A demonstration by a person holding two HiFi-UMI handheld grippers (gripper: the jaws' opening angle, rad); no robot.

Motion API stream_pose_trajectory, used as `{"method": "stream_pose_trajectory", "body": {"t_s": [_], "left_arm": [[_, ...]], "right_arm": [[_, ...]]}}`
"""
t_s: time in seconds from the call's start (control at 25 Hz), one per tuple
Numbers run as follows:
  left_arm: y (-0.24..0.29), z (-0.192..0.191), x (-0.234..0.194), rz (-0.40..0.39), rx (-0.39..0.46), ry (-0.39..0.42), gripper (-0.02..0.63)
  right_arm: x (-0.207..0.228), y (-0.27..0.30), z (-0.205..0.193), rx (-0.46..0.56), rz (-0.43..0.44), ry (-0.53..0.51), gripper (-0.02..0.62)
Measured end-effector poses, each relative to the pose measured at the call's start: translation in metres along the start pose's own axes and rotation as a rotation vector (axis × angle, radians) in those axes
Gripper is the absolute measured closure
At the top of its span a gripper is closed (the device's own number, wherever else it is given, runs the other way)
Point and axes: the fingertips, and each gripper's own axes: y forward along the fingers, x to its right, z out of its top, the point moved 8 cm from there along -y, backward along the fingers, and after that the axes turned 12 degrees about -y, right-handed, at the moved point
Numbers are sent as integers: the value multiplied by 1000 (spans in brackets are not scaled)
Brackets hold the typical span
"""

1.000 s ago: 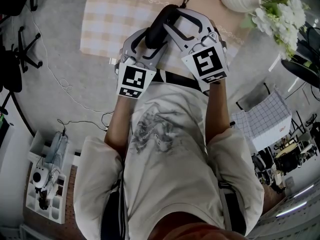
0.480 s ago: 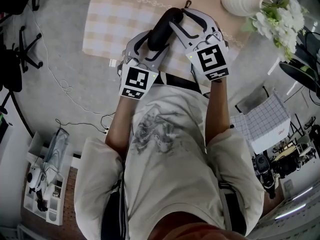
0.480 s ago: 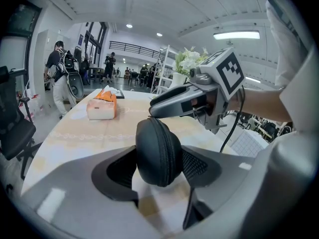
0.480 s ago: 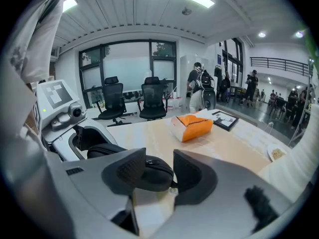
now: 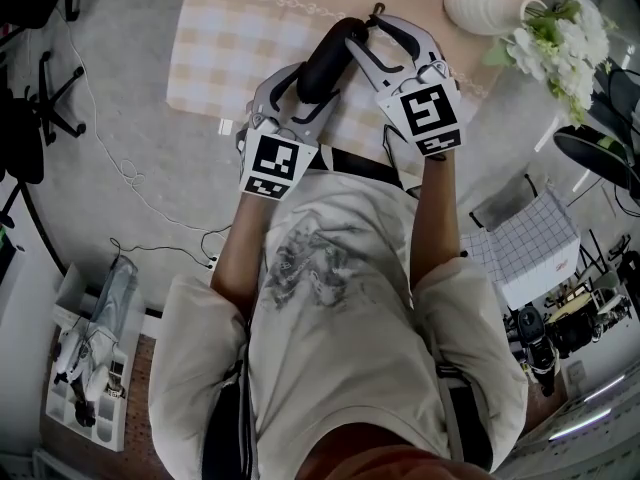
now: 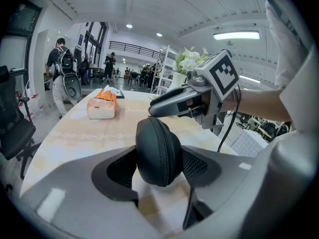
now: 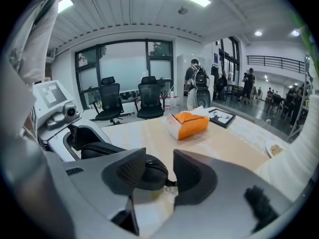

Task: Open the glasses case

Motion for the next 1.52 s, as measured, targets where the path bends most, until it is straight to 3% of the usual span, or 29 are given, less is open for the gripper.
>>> {"method": "stream_pose_trajectory", "body": {"t_s": [1.52], "left_arm": [[-1,-5,-3,-4,5,-22,330]], "right_arm": [[26,15,-22,-30,-32,112,417]]}}
